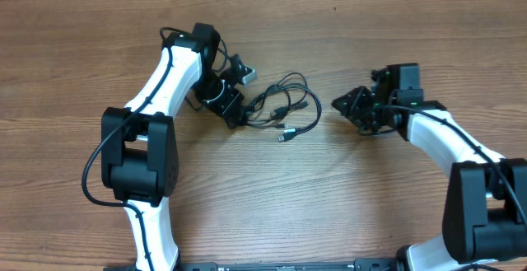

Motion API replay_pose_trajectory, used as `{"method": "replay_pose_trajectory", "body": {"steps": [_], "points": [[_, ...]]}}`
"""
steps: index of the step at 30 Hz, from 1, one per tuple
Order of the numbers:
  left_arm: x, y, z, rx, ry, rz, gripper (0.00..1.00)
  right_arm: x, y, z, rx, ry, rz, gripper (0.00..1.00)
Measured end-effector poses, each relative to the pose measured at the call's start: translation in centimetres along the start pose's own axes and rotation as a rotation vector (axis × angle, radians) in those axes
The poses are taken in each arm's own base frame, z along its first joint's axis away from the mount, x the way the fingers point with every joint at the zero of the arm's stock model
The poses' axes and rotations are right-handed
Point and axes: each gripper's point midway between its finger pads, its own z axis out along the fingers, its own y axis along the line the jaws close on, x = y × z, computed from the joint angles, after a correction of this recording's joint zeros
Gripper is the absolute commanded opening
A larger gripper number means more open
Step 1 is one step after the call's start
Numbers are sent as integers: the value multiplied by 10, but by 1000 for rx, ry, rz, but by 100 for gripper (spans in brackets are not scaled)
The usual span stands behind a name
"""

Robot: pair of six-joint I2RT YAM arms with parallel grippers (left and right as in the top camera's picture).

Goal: Untangle cables

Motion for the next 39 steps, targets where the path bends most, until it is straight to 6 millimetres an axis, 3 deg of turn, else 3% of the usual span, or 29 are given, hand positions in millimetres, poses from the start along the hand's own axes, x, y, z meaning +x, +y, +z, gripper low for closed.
{"method": "replay_pose_trajectory", "body": {"steps": [3, 7, 22, 31, 39], "points": [[8, -18, 0, 91, 13, 84, 4, 6, 8, 6, -1, 4, -11, 33], [5, -27, -1, 140, -17, 169, 4, 10, 8, 9, 30, -2, 29, 33], [-2, -43, -4, 224, -77, 253, 4, 25, 9, 19, 87, 8, 114, 33], [-4, -46, -5, 242, -92, 251, 4, 40, -4, 17, 146, 58, 190, 34], [-4, -49, -6, 254, -97, 248, 4, 38, -7, 16, 161, 46, 195, 35]]}}
